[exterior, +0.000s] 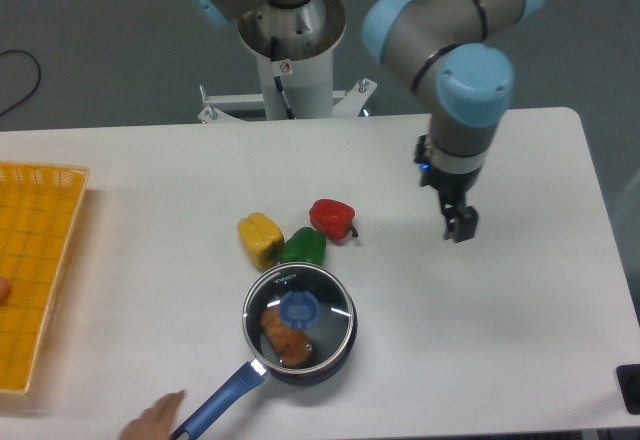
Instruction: Close the pot lid
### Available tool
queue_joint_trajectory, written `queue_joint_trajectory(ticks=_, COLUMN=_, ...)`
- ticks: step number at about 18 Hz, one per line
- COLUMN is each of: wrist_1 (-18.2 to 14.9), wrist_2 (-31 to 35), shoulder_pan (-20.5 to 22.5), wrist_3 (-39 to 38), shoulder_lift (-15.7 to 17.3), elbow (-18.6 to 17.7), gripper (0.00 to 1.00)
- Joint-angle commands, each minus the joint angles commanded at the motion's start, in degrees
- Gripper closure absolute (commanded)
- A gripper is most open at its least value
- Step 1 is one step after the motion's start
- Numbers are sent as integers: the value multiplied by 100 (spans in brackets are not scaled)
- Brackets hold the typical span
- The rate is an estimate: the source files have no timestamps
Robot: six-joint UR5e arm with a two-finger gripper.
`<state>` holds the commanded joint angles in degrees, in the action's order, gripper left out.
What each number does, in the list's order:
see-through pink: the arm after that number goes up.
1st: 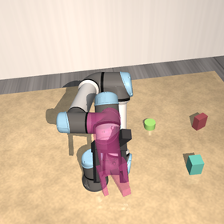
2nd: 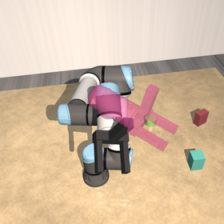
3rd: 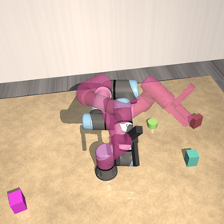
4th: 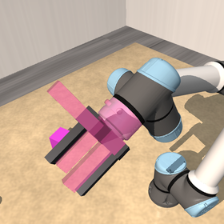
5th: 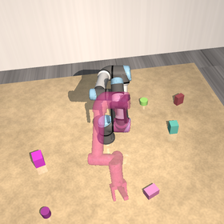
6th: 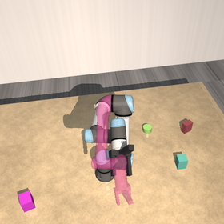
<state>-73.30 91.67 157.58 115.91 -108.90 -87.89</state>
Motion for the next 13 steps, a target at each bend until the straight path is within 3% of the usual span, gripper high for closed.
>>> queue_joint_trajectory(ticks=7, wrist_1=-255, wrist_2=-26, shoulder_pan=457, wrist_3=870, shoulder_lift=44, elbow=264, gripper=0)
queue_joint_trajectory(ticks=13, wrist_1=-290, wrist_2=-44, shoulder_pan=484, wrist_3=994, shoulder_lift=53, elbow=264, gripper=0)
